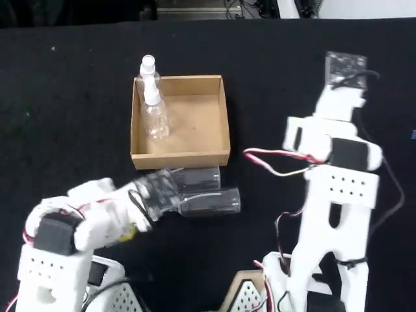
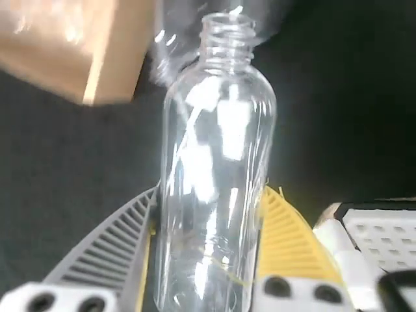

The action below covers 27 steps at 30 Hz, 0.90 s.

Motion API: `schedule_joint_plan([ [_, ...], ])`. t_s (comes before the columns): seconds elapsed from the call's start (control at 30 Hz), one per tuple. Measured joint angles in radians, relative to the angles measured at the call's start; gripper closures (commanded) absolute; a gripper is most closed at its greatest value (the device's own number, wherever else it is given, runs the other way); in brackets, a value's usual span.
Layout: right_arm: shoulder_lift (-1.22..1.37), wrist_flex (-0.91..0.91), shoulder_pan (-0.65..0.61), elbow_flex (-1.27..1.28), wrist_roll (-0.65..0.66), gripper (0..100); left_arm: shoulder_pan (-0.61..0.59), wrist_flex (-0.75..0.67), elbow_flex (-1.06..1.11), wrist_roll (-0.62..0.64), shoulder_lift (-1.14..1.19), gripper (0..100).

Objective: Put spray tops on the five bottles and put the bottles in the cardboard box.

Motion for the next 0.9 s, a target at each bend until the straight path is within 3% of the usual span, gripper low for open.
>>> schedule_joint_plan([
  [0.27,0.000,-0.181,-0.230,0.186,-0.034,98.3,-0.488,-0.155,0.000,0.000,0.331,90],
  [0.5,0.000,-0.391,-0.264,0.411,-0.044,98.3,-0.845,-0.287,-0.060,0.003,0.608,90],
  [0.7,0.000,-0.446,-0.264,0.439,-0.044,98.7,-1.008,-0.417,-0.061,0.135,0.763,90],
  [0.9,0.000,-0.316,-0.305,0.287,-0.044,98.7,-1.062,-0.555,0.014,0.215,0.815,90],
])
